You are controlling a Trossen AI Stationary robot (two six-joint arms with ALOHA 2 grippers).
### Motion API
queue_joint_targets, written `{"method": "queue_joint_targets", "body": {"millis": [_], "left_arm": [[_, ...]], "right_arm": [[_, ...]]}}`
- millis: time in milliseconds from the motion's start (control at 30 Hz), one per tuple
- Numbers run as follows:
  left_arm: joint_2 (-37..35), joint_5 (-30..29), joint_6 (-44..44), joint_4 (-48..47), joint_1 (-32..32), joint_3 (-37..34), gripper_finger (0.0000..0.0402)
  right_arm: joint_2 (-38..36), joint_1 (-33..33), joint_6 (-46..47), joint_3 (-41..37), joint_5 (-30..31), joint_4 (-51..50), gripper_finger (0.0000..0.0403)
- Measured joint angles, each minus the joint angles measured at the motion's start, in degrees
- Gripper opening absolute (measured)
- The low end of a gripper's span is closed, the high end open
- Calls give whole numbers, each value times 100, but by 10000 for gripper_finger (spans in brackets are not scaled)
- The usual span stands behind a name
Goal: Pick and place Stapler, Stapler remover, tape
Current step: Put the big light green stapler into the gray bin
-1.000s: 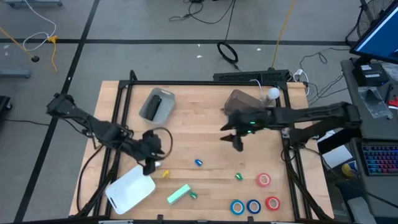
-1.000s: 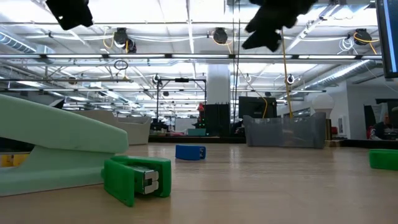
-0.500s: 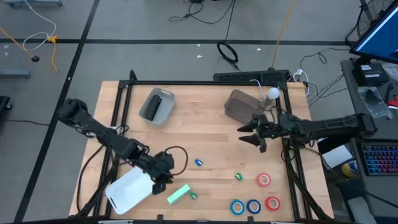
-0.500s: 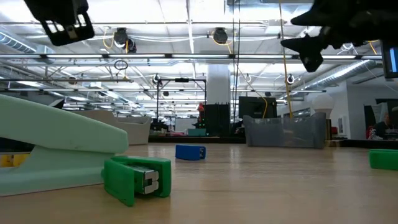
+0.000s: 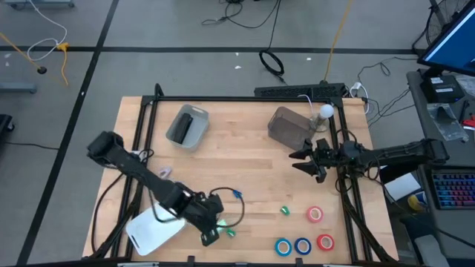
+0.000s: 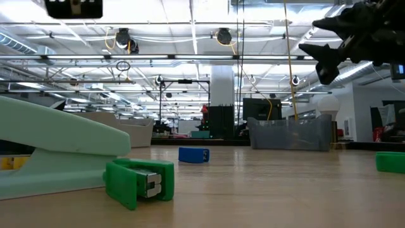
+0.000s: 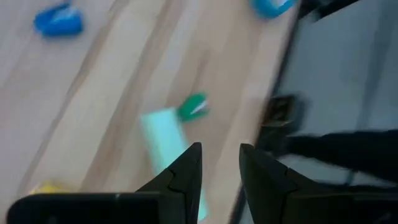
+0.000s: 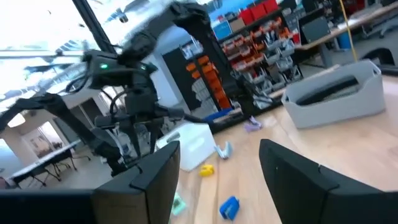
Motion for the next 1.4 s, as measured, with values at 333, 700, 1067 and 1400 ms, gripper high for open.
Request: {"method": "queue_joint_targets", "body": {"millis": [333, 700, 1067, 1400], "left_arm": [[955, 539, -1226, -613, -5, 515, 106], [960, 336, -1552, -470, -3, 515, 106], [960, 251, -1571, -468, -3, 515, 115], [958, 239, -1563, -423, -12, 353, 223]], "right_arm": [[1, 0, -128, -18, 0, 23, 212], [1, 0, -214, -22, 17, -17, 212], [1, 0, -255, -28, 19, -15, 212], [1, 0, -255, -29, 21, -15, 212]]}}
